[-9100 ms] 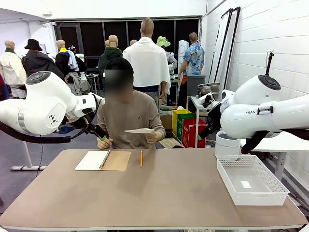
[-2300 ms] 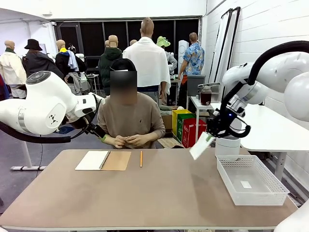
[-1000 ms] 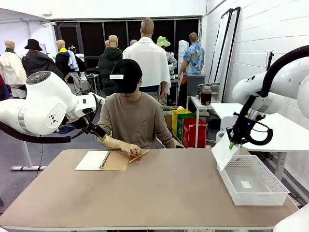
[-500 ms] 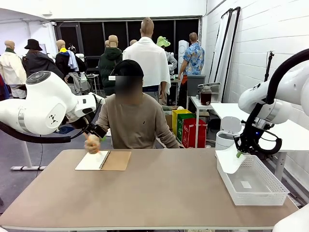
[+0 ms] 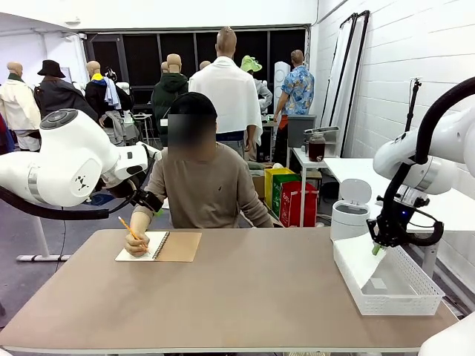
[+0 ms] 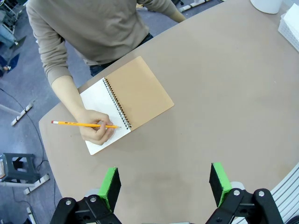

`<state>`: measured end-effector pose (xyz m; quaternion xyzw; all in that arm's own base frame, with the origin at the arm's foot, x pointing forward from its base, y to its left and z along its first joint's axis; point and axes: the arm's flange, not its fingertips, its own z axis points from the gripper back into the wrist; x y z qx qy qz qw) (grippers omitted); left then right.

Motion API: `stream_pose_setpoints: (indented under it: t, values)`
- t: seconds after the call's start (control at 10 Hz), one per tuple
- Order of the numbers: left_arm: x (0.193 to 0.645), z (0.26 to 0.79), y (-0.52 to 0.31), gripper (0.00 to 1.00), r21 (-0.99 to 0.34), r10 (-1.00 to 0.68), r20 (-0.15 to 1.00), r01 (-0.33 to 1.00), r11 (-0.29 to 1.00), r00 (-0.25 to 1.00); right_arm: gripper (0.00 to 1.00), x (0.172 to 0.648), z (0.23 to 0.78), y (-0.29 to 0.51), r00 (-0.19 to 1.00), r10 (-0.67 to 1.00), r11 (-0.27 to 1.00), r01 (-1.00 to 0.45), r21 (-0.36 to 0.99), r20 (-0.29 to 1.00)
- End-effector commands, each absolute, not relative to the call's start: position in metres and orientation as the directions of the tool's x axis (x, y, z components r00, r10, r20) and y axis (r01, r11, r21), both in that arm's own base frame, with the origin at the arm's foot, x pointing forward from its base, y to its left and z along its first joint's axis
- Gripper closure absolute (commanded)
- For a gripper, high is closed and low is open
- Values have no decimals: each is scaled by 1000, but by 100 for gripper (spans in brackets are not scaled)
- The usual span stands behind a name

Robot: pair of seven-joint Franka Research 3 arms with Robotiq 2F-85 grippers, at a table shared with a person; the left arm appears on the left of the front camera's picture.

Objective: Sort the paper based on its condition.
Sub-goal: If a person hands you a paper, place it in the Organizing basket , and if it's crumpled, put it in the Trash can.

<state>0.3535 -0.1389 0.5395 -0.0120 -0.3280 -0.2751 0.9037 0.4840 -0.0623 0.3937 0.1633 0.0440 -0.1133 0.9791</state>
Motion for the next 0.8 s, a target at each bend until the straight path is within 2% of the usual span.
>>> stream_pose_setpoints:
  t: [0.0, 0.2, 0.5, 0.6, 0.7]
  values:
    - [354, 539, -138, 0, 158, -489, 599, 505, 848, 634, 100, 483, 379, -64, 958, -219, 928, 264, 263, -187]
    - [354, 539, -138, 0, 158, -489, 599, 505, 848, 634, 100, 479, 372, -60, 949, -210, 938, 263, 226, -234]
    - [354, 539, -138, 0, 158, -489, 599, 505, 848, 634, 100, 484, 366, -58, 943, -235, 947, 277, 164, -236]
    - [354, 539, -138, 0, 158, -489, 599, 505, 848, 634, 96, 483, 368, -57, 940, -243, 952, 278, 127, -240]
    - [354, 539, -138, 0, 158, -489, 599, 505, 848, 634, 76, 483, 368, -55, 936, -246, 956, 277, 96, -252]
